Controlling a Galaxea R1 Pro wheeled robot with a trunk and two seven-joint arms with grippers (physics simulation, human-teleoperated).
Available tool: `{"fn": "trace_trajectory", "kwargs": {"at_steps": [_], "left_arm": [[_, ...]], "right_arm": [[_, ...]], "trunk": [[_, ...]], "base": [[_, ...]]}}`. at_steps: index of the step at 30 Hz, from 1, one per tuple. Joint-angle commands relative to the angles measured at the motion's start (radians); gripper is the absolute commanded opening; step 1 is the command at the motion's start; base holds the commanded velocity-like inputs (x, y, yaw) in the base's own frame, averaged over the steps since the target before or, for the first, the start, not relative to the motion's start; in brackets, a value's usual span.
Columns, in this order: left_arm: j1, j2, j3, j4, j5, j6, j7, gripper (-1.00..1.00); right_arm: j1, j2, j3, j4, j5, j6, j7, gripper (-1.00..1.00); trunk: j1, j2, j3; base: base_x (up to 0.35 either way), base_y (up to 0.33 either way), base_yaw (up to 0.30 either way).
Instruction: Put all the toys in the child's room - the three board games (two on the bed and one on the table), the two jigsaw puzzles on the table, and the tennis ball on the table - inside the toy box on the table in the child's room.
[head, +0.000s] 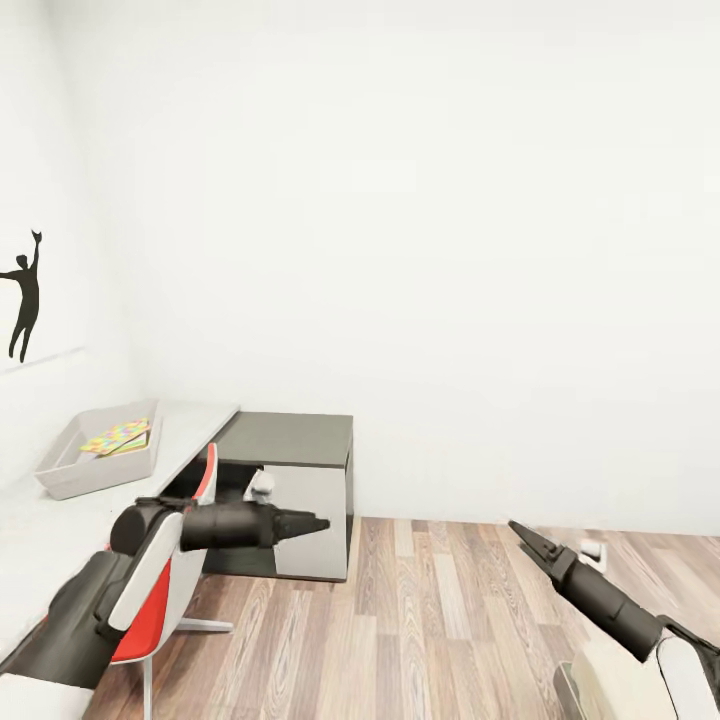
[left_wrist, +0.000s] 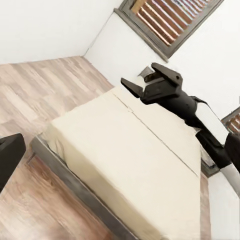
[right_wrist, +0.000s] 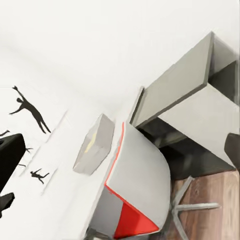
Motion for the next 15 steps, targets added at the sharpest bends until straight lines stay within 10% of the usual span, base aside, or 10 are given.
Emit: {"fn": "trace_trajectory", "kwargs": {"at_steps": [1, 7, 15], "left_arm": [[-0.002, -0.004, -0.015, 0.014, -0.005, 0.004, 0.030, 1.00], [-0.001, -0.021, -0.072, 0.249, -0.037, -0.047, 0.187, 1.00], [-0.001, -0.059, -0.174, 0.796, -0.106, -0.338, 0.304, 1.00]], "right_arm": [[0.000, 0.000, -0.001, 0.015, 0.010, 0.007, -0.024, 1.00], [0.001, 0.001, 0.003, 0.101, 0.150, 0.007, -0.177, 1.00], [0.001, 0.013, 0.007, 0.291, 0.397, -0.087, -0.212, 1.00]], "trunk": [[0.000, -0.001, 0.000], [0.000, -0.001, 0.000], [0.000, -0.001, 0.000]], "base": [[0.000, 0.000, 0.000], [0.000, 0.000, 0.000], [0.000, 0.000, 0.000]]}}
